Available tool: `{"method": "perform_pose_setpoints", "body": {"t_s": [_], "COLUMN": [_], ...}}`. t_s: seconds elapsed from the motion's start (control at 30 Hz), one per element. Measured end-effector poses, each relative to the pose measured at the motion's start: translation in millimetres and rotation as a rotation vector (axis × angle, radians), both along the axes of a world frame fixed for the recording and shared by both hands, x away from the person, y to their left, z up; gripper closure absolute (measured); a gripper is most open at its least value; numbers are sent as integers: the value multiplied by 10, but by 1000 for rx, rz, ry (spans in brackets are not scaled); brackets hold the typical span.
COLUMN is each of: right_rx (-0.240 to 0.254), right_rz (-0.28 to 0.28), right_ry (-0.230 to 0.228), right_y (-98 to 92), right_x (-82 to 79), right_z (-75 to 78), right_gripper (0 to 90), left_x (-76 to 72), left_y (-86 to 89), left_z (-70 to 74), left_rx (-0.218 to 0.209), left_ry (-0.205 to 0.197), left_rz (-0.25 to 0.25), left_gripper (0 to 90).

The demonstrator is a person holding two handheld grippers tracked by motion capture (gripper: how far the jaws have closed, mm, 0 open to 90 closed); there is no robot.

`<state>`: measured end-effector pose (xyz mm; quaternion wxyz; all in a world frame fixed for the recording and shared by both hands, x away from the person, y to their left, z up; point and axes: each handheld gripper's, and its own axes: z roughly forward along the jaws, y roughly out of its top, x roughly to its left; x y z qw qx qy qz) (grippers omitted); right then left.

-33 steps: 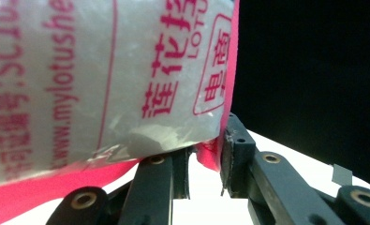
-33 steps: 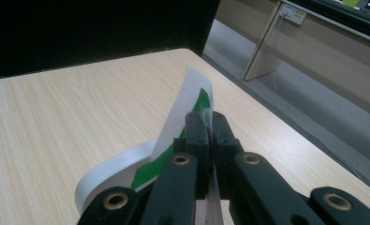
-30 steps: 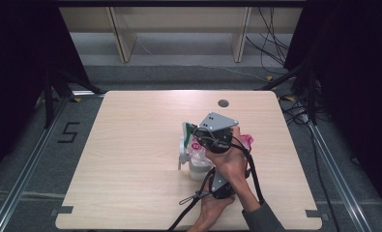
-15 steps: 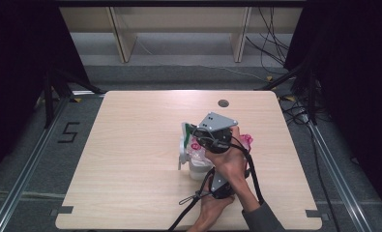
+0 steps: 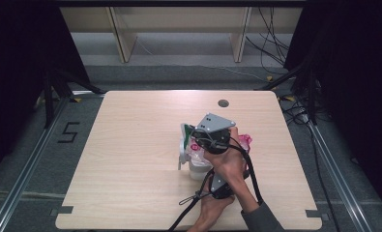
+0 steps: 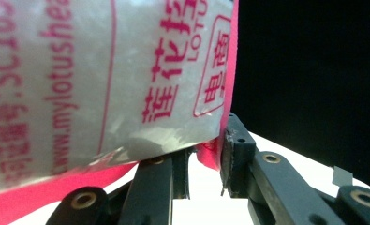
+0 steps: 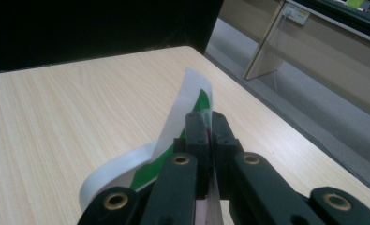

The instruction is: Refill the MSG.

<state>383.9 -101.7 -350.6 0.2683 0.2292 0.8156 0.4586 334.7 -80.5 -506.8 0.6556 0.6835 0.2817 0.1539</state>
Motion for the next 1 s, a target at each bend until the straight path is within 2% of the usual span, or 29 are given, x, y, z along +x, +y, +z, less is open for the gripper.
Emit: {"method": "perform_pose_setpoints", "body": {"t_s": [0.03, 0.07, 0.17, 0.2, 0.23, 0.3, 0.33, 0.37, 0.4, 0.47, 0.53, 0.57, 0.6, 0.63, 0.67, 0.7, 0.73, 0.77, 0.8, 0.83, 0.87, 0.9, 0.93, 1.0], "right_rx": [-6, -16, -25, -17, -17, -14, -15, -17, -17, -18, -13, -13, -10, -16, -17, -12, -13, -13, -14, -11, -9, -5, -3, 0], "right_rz": [2, 1, 8, 1, 9, 5, 7, 7, 7, 10, 8, 7, 0, 2, 7, 5, 8, 8, 7, 6, 5, 4, 1, 1], "right_ry": [-5, -5, -4, 0, -9, -7, -9, -4, -7, -7, -9, -12, -5, 0, -7, -12, -12, -13, -12, -10, -9, -4, -6, -3], "right_y": [8, 15, 21, 15, 9, 3, 3, 4, 7, 4, 0, 0, 1, -2, 1, 2, -2, -3, -2, -1, -2, -4, -10, -13], "right_x": [-2, 1, 23, 13, 13, 14, 24, 30, 30, 17, 11, 18, 21, 25, 27, 20, 16, 14, 15, 18, 22, 20, 20, 19], "right_z": [1, -7, -33, -23, -10, -5, -18, -27, -31, -15, -6, -11, -21, -21, -21, -17, -10, -7, -10, -14, -16, -14, -10, -10], "right_gripper": [898, 898, 898, 898, 898, 898, 898, 898, 898, 898, 898, 898, 898, 898, 898, 898, 898, 898, 898, 898, 898, 898, 898, 898], "left_x": [3, -4, -3, 7, 7, 0, -15, -24, -7, 5, 1, 2, -18, -18, -13, -10, -23, -18, -10, -17, -3, -5, -2, 1], "left_y": [4, -20, -24, 3, 4, -8, -18, -37, -9, -1, -9, 1, -22, -22, -14, 7, -15, -16, 4, -25, 7, -11, -10, -5], "left_z": [0, -6, -9, -6, -4, -9, -21, -23, -16, -8, -6, -10, -18, -20, -11, -7, -10, -7, -7, -9, -9, -10, -10, -13], "left_rx": [14, -13, -24, 17, 17, -3, 6, -25, -1, 16, -3, 22, 0, -4, -11, 24, -13, -17, 24, -21, 26, -5, -3, 8], "left_ry": [-3, 6, 14, 0, -1, 8, 33, 42, 7, -4, 5, 4, 37, 37, 11, 0, 25, 13, 0, 13, 0, 9, 6, 8], "left_rz": [-5, -9, -9, -3, -4, -1, -28, -25, -12, 0, 0, -18, -30, -25, -12, -20, -19, -14, -22, -18, -19, -9, 3, -5], "left_gripper": [752, 751, 751, 751, 751, 751, 751, 750, 750, 751, 751, 750, 750, 751, 750, 751, 751, 751, 751, 751, 751, 751, 751, 750]}}
